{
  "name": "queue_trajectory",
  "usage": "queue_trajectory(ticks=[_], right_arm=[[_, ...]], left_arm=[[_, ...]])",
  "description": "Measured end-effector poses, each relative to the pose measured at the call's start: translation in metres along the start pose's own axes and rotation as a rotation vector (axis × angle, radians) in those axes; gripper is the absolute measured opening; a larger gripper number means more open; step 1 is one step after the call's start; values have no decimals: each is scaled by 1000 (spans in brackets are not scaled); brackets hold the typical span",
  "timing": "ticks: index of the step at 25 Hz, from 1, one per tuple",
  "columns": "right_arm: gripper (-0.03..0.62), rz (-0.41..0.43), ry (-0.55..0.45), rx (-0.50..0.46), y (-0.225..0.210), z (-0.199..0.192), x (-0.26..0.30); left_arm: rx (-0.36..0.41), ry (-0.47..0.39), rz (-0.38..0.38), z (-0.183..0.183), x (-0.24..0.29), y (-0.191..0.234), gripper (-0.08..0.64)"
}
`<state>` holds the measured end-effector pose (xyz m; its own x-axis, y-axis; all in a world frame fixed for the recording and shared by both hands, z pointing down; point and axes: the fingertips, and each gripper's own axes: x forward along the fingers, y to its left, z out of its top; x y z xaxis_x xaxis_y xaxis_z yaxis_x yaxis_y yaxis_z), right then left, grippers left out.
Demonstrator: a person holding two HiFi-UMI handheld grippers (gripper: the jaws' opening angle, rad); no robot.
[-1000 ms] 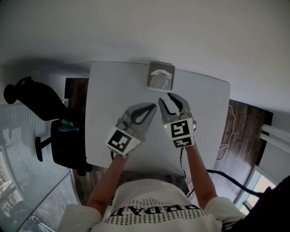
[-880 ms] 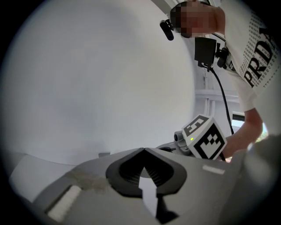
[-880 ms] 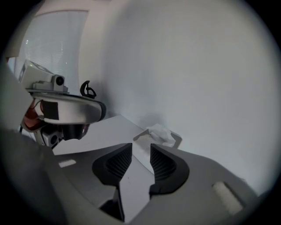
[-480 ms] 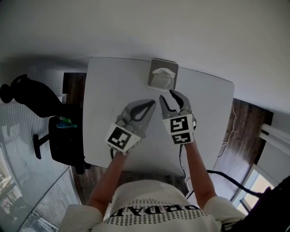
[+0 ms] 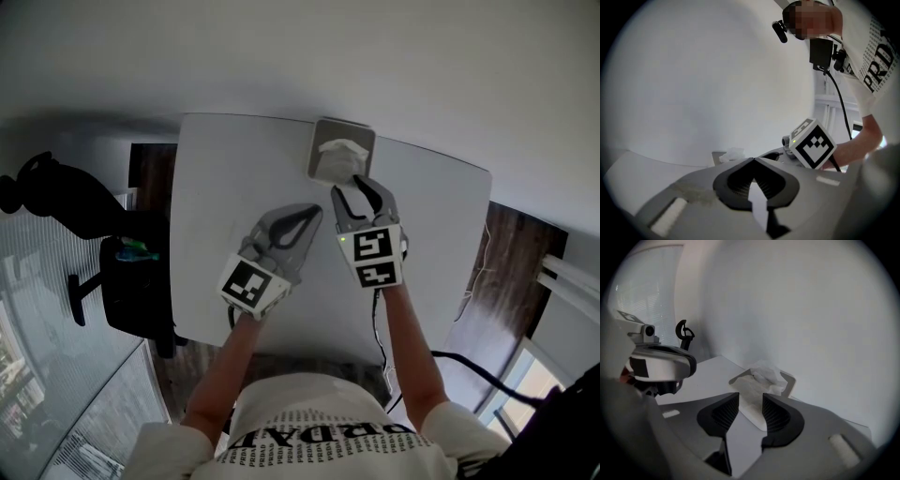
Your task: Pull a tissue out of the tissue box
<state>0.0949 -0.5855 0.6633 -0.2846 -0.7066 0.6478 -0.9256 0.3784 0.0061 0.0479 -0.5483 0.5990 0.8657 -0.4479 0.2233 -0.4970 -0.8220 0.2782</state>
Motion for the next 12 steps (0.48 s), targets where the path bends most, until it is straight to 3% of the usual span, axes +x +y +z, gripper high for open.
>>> queue_trajectory(ticks=[12], right_arm=[[170,-8,-2,-36,-2,-2,6]], left_arm=[[-19,22,-8,-13,9,9,-3]])
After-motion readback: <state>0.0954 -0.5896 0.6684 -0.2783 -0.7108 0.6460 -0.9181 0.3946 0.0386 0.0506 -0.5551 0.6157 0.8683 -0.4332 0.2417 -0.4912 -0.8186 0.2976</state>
